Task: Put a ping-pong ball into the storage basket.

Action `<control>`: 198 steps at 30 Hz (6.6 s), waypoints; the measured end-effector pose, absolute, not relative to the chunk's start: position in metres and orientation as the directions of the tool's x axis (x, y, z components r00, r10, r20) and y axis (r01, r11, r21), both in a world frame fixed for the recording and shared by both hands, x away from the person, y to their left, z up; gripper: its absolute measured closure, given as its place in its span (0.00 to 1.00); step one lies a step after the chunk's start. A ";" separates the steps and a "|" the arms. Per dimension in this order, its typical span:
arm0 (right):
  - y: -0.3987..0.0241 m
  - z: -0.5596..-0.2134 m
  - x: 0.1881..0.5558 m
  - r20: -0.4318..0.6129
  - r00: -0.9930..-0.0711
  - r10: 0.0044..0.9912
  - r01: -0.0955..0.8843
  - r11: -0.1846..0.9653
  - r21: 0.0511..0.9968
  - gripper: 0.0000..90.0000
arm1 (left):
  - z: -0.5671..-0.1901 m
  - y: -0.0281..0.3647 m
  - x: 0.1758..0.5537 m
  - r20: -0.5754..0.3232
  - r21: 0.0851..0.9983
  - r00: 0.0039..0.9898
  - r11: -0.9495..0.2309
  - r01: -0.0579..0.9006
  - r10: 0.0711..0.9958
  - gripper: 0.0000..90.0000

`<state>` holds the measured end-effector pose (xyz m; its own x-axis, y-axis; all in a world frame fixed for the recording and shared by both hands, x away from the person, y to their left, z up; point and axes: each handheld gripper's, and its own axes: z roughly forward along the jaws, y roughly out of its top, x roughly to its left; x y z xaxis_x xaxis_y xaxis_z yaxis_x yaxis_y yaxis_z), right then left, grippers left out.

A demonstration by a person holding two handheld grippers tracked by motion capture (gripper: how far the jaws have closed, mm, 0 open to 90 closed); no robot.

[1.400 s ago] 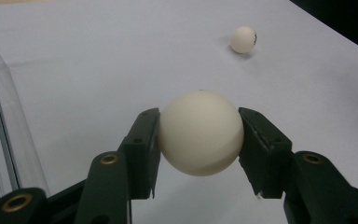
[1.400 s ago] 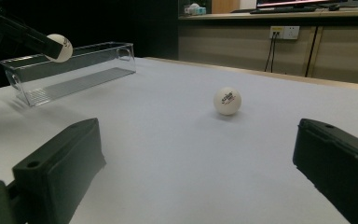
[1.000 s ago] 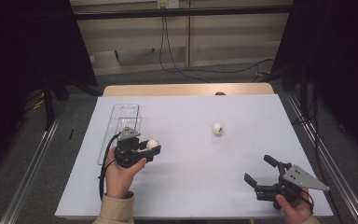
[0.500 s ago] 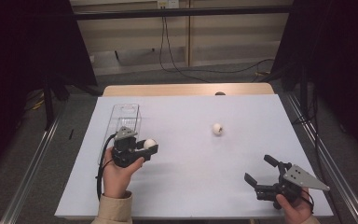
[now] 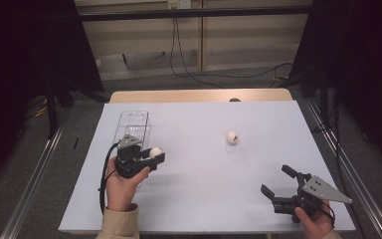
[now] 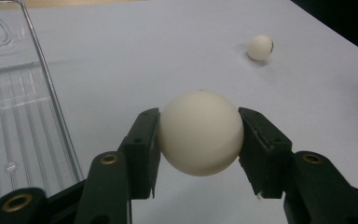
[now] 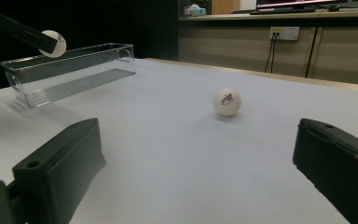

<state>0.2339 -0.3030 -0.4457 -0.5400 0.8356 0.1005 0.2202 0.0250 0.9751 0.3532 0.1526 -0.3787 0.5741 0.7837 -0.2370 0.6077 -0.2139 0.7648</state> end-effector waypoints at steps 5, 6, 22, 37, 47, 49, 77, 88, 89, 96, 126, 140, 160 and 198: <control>-0.303 -0.446 0.234 0.099 -0.540 0.836 0.217 0.025 0.976 0.01 | -0.379 0.155 0.353 -0.233 0.764 0.566 -0.211 0.610 0.791 0.57; -0.303 -0.446 0.234 0.099 -0.540 0.836 0.217 0.025 0.976 0.01 | -0.379 0.155 0.353 -0.234 0.763 0.566 -0.212 0.611 0.790 0.57; -0.303 -0.446 0.234 0.098 -0.541 0.835 0.218 0.027 0.976 0.01 | -0.378 0.163 0.354 -0.237 0.766 0.550 -0.194 0.612 0.801 0.57; -0.303 -0.446 0.234 0.097 -0.542 0.835 0.218 0.028 0.975 0.01 | -0.377 0.170 0.354 -0.237 0.768 0.539 -0.184 0.614 0.808 0.57; -0.303 -0.446 0.234 0.096 -0.542 0.835 0.217 0.029 0.976 0.01 | -0.376 0.176 0.354 -0.238 0.770 0.528 -0.173 0.614 0.815 0.57; -0.303 -0.446 0.234 0.096 -0.542 0.835 0.218 0.029 0.976 0.01 | -0.376 0.177 0.354 -0.236 0.770 0.523 -0.171 0.615 0.819 0.57; -0.302 -0.446 0.233 0.093 -0.550 0.830 0.213 0.032 0.977 0.01 | -0.373 0.189 0.352 -0.215 0.774 0.482 -0.153 0.614 0.849 0.57; -0.302 -0.446 0.233 0.095 -0.550 0.830 0.213 0.029 0.977 0.01 | -0.375 0.193 0.352 -0.208 0.772 0.474 -0.154 0.617 0.855 0.57; -0.302 -0.446 0.233 0.095 -0.550 0.830 0.213 0.029 0.977 0.01 | -0.375 0.194 0.352 -0.212 0.772 0.472 -0.150 0.617 0.856 0.57; -0.302 -0.445 0.233 0.095 -0.550 0.830 0.211 0.028 0.977 0.01 | -0.376 0.197 0.352 -0.201 0.770 0.457 -0.149 0.620 0.866 0.57; -0.302 -0.445 0.233 0.094 -0.551 0.829 0.211 0.029 0.977 0.01 | -0.383 0.208 0.354 -0.182 0.763 0.416 -0.139 0.631 0.891 0.57; -0.301 -0.445 0.233 0.097 -0.552 0.828 0.212 0.027 0.977 0.01 | -0.387 0.210 0.355 -0.172 0.758 0.404 -0.141 0.637 0.899 0.57; -0.301 -0.445 0.233 0.097 -0.552 0.828 0.213 0.028 0.977 0.01 | -0.394 0.214 0.357 -0.154 0.749 0.380 -0.143 0.647 0.912 0.57; -0.301 -0.445 0.233 0.095 -0.553 0.827 0.212 0.029 0.977 0.01 | -0.384 0.197 0.356 -0.137 0.763 0.424 -0.178 0.621 0.895 0.40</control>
<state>0.2327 -0.3015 -0.4452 -0.5534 0.8274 0.0954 0.2119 0.0291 0.9769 0.3557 0.1970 -0.3845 0.4243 0.8952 -0.1366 0.6212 -0.1780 0.7632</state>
